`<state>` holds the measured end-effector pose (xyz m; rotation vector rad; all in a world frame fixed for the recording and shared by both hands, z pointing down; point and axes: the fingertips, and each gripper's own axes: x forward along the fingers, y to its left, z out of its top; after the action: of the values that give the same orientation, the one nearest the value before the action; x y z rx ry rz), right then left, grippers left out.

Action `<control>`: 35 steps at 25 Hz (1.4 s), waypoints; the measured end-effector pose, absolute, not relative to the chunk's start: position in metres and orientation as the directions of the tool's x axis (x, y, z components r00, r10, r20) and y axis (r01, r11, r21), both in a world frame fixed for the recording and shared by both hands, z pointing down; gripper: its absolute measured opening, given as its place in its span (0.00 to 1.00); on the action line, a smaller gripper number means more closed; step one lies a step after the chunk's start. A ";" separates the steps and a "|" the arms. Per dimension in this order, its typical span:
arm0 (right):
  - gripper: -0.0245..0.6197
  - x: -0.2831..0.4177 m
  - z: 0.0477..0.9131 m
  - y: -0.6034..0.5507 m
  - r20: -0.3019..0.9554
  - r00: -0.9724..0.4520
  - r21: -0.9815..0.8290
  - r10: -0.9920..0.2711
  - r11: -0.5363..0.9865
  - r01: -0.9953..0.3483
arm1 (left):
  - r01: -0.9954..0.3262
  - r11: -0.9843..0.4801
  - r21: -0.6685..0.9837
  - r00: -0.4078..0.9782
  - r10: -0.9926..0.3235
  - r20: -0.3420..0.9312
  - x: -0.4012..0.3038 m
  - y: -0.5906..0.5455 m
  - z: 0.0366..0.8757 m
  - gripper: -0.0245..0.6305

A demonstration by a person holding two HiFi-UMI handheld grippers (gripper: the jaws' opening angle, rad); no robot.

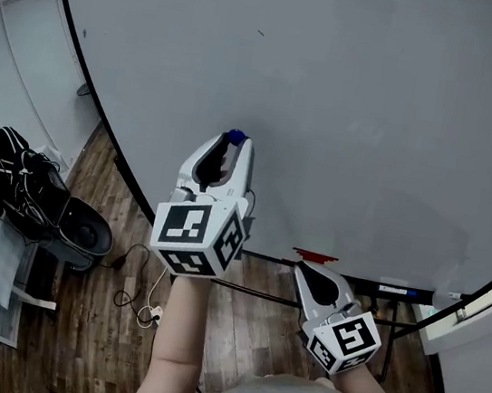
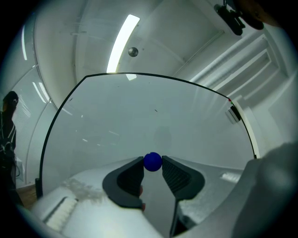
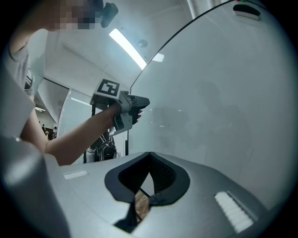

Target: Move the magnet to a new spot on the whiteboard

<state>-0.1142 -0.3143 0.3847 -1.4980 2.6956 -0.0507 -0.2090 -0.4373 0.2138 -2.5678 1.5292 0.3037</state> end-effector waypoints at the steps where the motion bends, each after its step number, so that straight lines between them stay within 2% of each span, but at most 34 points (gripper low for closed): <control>1: 0.04 -0.114 0.384 -0.313 -0.036 -0.525 -0.056 -0.850 0.527 -0.848 | -0.879 -0.477 -0.005 0.464 -0.853 -0.240 -0.210 -0.434 0.219 0.24; 15: 0.04 -0.072 0.381 -0.293 -0.039 -0.430 -0.039 -0.902 0.431 -0.901 | -0.856 -0.514 0.064 0.486 -0.840 -0.242 -0.197 -0.379 0.258 0.24; 35: 0.04 0.019 0.367 -0.260 -0.035 -0.416 -0.023 -0.908 0.417 -0.908 | -0.809 -0.588 0.029 0.559 -0.782 -0.275 -0.074 -0.348 0.219 0.24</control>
<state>0.0186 -0.2595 0.3670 -1.6734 2.6089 -0.0008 -0.0739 -0.3477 0.2192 -2.6834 1.3740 0.3973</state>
